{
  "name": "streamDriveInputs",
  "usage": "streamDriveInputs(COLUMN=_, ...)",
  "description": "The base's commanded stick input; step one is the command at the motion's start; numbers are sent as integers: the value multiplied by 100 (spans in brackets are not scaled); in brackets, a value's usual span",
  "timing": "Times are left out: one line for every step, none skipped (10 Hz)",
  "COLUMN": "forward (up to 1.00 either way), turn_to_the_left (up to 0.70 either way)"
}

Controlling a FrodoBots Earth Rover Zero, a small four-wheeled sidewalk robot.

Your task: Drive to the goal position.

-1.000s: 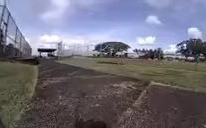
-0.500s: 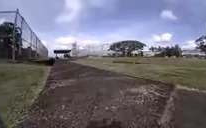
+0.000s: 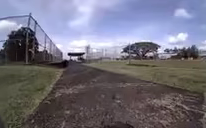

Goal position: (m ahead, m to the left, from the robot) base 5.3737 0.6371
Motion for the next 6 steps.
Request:
streamDriveInputs(forward=85, turn_to_the_left=28)
streamDriveInputs(forward=85, turn_to_the_left=2)
streamDriveInputs(forward=85, turn_to_the_left=0)
streamDriveInputs(forward=85, turn_to_the_left=0)
streamDriveInputs(forward=85, turn_to_the_left=0)
streamDriveInputs(forward=85, turn_to_the_left=0)
